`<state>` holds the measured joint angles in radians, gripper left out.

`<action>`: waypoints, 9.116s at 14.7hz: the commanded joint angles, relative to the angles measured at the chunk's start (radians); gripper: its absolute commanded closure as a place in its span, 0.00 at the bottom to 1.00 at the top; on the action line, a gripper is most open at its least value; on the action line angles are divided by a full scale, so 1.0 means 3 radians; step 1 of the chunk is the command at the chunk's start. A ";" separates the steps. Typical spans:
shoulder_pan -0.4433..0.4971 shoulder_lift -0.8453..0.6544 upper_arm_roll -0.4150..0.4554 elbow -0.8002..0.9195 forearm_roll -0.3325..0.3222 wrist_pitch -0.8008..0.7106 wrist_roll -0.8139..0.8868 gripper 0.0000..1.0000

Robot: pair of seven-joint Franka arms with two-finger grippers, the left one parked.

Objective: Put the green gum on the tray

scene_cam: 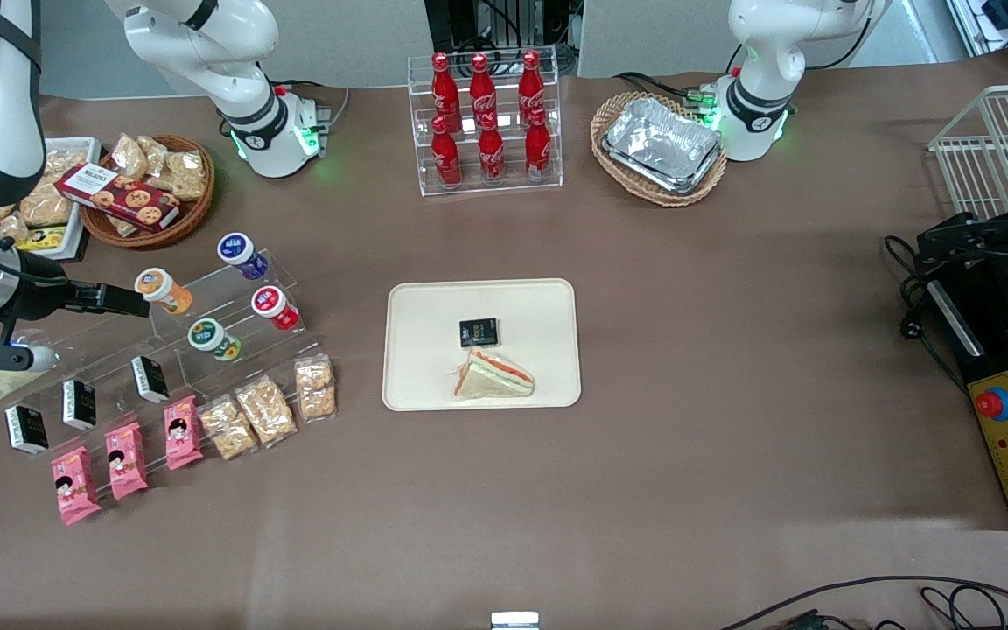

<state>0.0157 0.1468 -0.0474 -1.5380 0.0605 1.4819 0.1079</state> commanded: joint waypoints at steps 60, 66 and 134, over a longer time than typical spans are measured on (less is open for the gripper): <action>-0.0017 -0.0280 0.0030 -0.2574 -0.0002 0.2843 -0.0257 0.40; -0.0022 -0.0361 0.0035 -0.2523 -0.0002 0.2797 -0.0288 0.48; 0.1360 0.0048 -0.0052 -0.1466 0.0238 0.2053 0.1277 0.01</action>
<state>0.5097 0.1984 -0.0698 -2.0662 0.1215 2.2590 0.5660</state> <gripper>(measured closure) 0.009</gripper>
